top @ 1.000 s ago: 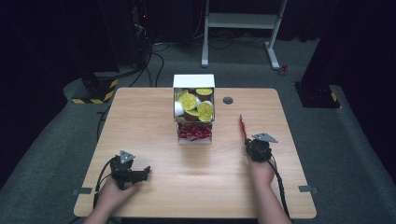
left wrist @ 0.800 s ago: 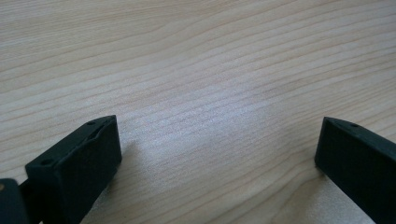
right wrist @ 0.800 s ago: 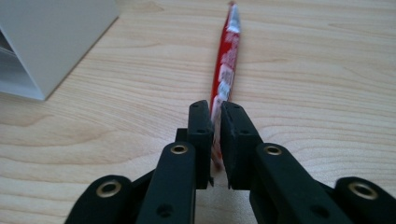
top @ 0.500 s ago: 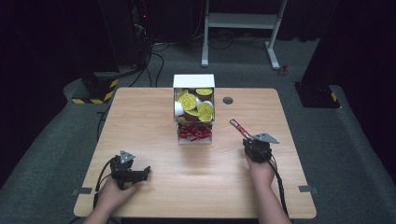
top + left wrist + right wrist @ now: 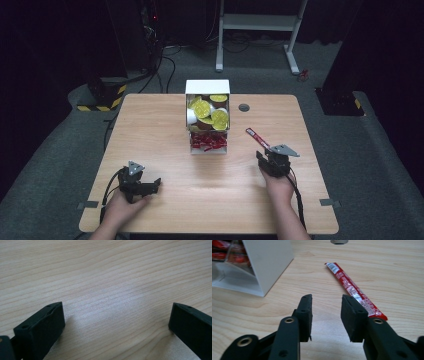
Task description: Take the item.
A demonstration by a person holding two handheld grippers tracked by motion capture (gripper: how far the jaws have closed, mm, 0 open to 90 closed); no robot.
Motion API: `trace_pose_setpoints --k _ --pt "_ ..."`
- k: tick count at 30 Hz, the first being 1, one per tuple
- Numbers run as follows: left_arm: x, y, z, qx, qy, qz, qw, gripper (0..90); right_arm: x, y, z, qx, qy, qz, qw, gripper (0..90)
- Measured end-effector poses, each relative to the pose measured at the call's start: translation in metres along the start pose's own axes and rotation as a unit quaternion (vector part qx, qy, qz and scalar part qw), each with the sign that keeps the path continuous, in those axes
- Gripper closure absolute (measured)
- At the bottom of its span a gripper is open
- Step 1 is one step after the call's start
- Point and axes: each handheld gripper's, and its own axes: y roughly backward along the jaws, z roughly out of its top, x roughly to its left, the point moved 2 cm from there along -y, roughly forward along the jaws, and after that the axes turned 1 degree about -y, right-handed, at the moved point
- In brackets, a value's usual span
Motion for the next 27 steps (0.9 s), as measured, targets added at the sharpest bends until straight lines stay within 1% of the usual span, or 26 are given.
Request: trace_pose_setpoints --k 1,4,9,10,11,12,15,18,19,20,21,23,25,26,27 --pt "0.0 0.0 0.0 0.0 0.0 0.0 1.0 0.8 0.002 0.002 0.0 0.002 -0.001 0.002 1.0 59.3" --pt "0.0 0.0 0.0 0.0 0.0 0.0 1.0 0.8 0.007 0.006 -0.001 -0.001 0.013 0.009 0.9999 57.4" --pt "0.0 0.0 0.0 0.0 0.0 0.0 1.0 0.8 0.015 0.013 -0.002 0.001 0.014 0.017 0.9998 53.1" --pt "0.0 0.0 0.0 0.0 0.0 0.0 1.0 0.8 0.017 0.015 -0.003 0.001 0.019 0.018 0.9996 52.4" --pt "0.0 0.0 0.0 0.0 0.0 0.0 1.0 0.8 0.019 0.017 -0.004 0.001 0.016 0.018 0.9997 51.1" --pt "0.0 0.0 0.0 0.0 0.0 0.0 1.0 0.8 0.02 0.018 -0.005 0.001 0.019 0.02 0.9996 50.0" --pt "0.0 0.0 0.0 0.0 0.0 0.0 1.0 0.8 0.027 0.023 -0.011 0.008 0.018 0.026 0.9995 44.8" --pt "0.0 0.0 0.0 0.0 0.0 0.0 1.0 0.8 0.036 0.028 -0.018 0.013 0.026 0.034 0.999 40.0" --pt "0.0 0.0 0.0 0.0 0.0 0.0 1.0 0.8 0.038 0.029 -0.021 0.013 0.033 0.037 0.9987 38.0" --pt "0.0 0.0 0.0 0.0 0.0 0.0 1.0 0.8 0.041 0.03 -0.023 0.017 0.033 0.038 0.9986 35.9" --pt "0.0 0.0 0.0 0.0 0.0 0.0 1.0 0.8 0.043 0.031 -0.026 0.02 0.039 0.042 0.9982 34.0" --pt "0.0 0.0 0.0 0.0 0.0 0.0 1.0 0.8 0.048 0.033 -0.031 0.027 0.041 0.05 0.9975 30.7" --pt "0.0 0.0 0.0 0.0 0.0 0.0 1.0 0.8 0.051 0.034 -0.036 0.036 0.046 0.056 0.9967 28.0" --pt "0.001 0.0 0.0 0.0 -0.004 0.002 1.0 0.8 0.053 0.034 -0.04 0.042 0.051 0.058 0.9961 28.1" --pt "0.0 0.0 0.0 0.0 -0.003 0.001 1.0 0.8 0.055 0.035 -0.043 0.048 0.051 0.056 0.996 28.3"
